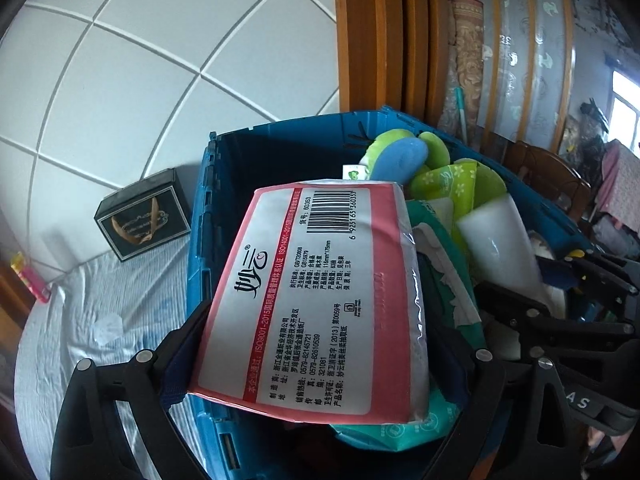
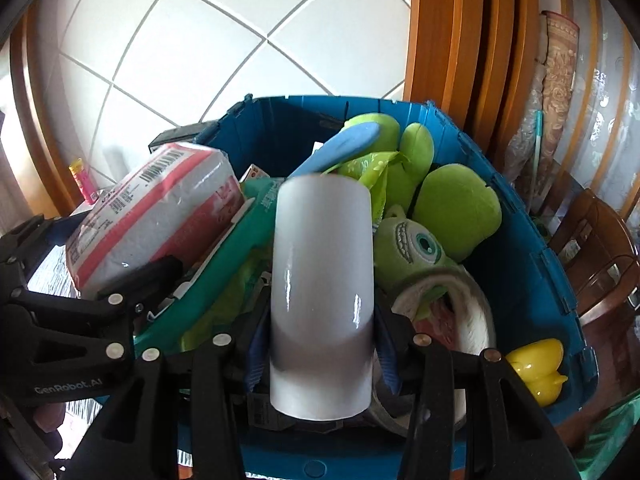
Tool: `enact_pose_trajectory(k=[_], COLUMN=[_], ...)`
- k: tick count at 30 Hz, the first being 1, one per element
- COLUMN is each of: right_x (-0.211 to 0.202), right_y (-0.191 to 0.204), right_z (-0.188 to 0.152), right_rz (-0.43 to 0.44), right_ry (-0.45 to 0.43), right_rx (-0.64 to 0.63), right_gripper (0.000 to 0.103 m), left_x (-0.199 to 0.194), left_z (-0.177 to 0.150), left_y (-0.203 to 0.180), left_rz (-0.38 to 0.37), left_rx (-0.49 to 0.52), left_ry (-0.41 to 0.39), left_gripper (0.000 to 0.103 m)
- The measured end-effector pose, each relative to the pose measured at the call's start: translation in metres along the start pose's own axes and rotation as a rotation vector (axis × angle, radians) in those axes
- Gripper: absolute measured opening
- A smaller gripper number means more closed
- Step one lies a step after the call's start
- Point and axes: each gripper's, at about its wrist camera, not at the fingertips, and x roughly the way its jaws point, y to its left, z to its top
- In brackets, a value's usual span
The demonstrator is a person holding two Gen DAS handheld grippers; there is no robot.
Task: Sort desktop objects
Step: 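Carry the tissue pack and lint roller over the blue crate and release both, then withdraw both tools from the crate back over the table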
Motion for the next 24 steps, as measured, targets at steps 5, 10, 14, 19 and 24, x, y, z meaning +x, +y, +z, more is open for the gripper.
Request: enact_pose_trajectory(k=[5, 10, 14, 19, 24], right_x=[-0.004, -0.018, -0.031, -0.047, -0.065], right_y=[-0.010, -0.013, -0.014, -0.009, 0.008], right_z=[0.001, -0.001, -0.003, -0.007, -0.016], right_rz=[-0.046, -0.048, -0.070, -0.080, -0.069], right_ry=[-0.027, -0.060, -0.088, -0.120, -0.156], right_rx=[0.014, 0.025, 0.030, 0.036, 0.032], right_gripper=[0.077, 0.085, 0.095, 0.103, 0.103], left_x=[-0.006, -0.021, -0.035, -0.053, -0.078], left_z=[-0.002, -0.002, -0.002, -0.009, -0.023], left_y=[0.005, 0.004, 0.004, 0.011, 0.026], left_rz=[-0.014, -0.001, -0.006, 0.011, 0.046], left_rx=[-0.018, -0.006, -0.005, -0.020, -0.055], left_ry=[-0.010, -0.057, -0.085, -0.113, -0.146], left_gripper=[0.100, 0.102, 0.102, 0.102, 0.102])
